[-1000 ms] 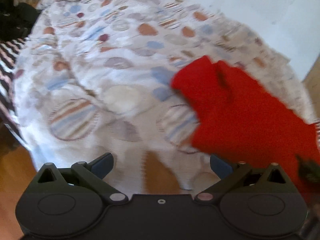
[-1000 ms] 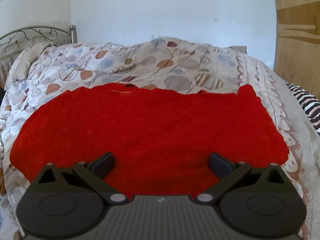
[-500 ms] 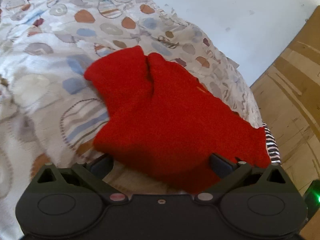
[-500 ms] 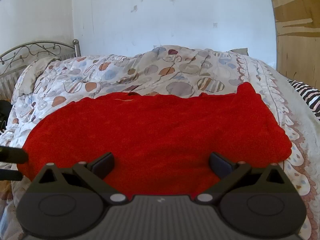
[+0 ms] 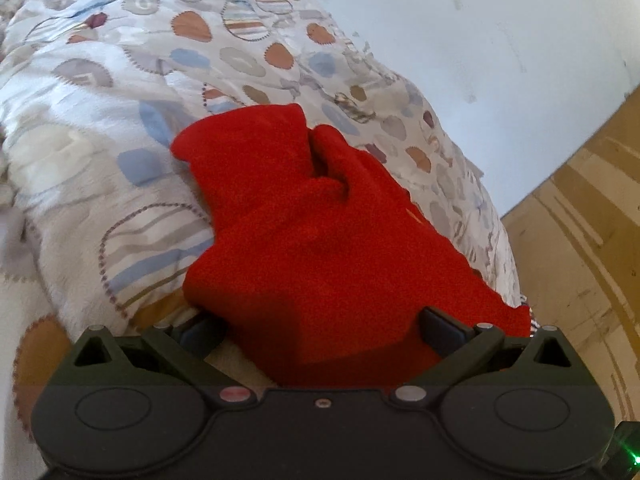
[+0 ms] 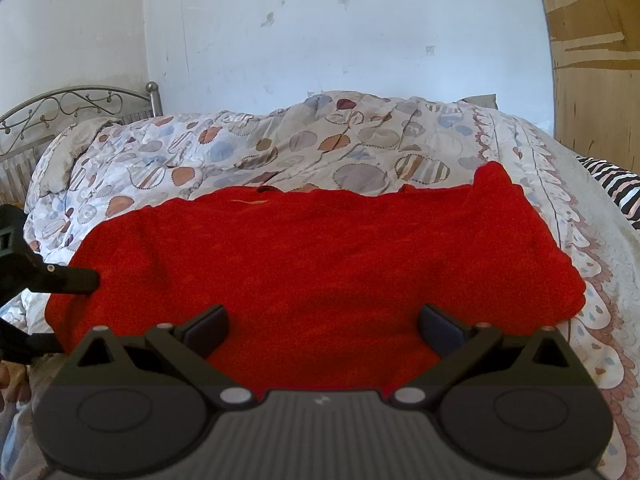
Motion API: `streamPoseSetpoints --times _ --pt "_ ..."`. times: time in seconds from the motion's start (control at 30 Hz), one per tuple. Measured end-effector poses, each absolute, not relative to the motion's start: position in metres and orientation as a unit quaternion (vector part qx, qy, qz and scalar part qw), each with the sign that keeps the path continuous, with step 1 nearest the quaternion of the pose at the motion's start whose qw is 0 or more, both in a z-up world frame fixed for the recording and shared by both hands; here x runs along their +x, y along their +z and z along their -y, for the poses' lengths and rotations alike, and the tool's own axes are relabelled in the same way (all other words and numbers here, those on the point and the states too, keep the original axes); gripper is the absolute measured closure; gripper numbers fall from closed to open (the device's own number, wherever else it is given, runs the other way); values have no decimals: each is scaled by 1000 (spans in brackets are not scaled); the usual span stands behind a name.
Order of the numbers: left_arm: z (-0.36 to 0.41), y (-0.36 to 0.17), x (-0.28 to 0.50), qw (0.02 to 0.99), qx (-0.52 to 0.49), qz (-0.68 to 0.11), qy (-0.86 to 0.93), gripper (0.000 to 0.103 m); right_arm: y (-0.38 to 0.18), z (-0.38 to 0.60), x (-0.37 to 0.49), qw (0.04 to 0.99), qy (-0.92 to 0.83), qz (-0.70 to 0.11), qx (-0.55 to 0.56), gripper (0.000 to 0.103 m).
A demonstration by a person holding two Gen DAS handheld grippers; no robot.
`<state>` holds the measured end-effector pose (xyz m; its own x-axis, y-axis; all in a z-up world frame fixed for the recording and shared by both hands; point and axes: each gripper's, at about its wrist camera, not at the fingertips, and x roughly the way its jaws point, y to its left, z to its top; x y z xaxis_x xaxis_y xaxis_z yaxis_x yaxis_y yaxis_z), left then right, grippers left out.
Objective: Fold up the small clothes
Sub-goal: 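Grasp the folded sweater edge with the left gripper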
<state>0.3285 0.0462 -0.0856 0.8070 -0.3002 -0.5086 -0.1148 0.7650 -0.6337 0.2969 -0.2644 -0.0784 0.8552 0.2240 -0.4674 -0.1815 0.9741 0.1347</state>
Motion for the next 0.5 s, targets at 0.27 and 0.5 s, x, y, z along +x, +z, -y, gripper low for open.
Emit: streamPoseSetpoints --times 0.27,0.5 --pt "-56 -101 312 890 -376 -254 -49 1 -79 264 296 963 105 -246 44 0" --pt "-73 -105 347 860 -439 -260 -11 1 -79 264 296 963 105 -245 45 0"
